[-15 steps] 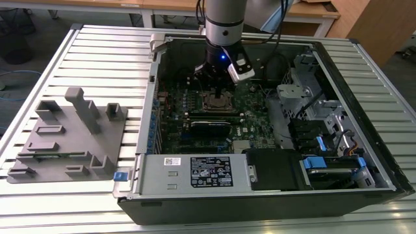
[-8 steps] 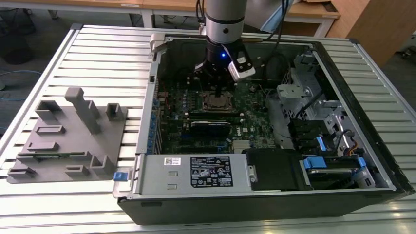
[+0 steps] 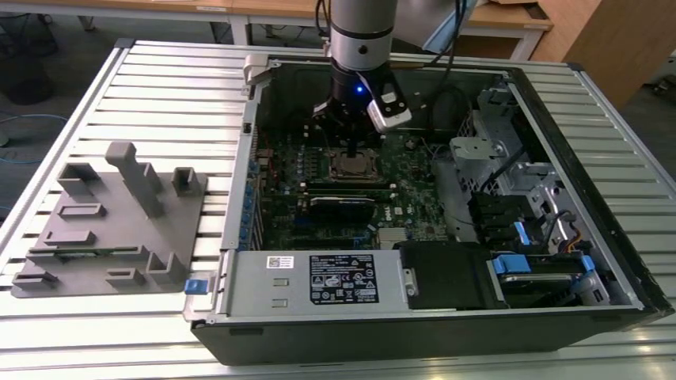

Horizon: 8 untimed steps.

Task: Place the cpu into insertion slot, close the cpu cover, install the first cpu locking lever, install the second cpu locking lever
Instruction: 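Install the first cpu locking lever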

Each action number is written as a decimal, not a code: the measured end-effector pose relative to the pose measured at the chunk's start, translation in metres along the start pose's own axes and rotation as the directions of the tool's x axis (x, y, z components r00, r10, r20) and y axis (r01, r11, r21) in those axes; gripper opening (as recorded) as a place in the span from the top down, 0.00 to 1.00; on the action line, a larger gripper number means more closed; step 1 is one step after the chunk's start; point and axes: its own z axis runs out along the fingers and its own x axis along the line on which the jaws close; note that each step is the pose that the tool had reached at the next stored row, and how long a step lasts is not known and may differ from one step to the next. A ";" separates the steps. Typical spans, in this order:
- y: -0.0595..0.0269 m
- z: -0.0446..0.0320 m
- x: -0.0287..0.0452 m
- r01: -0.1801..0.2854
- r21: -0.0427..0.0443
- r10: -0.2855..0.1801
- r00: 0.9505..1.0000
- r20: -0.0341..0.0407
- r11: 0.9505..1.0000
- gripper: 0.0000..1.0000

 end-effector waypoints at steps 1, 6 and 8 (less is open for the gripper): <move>0.0000 0.0000 0.0001 0.000 0.000 0.000 1.000 0.000 1.000 0.89; -0.0001 -0.0015 0.0002 0.000 0.000 0.000 1.000 0.000 1.000 0.89; 0.0000 -0.0026 0.0001 0.000 0.000 0.000 1.000 0.000 1.000 0.89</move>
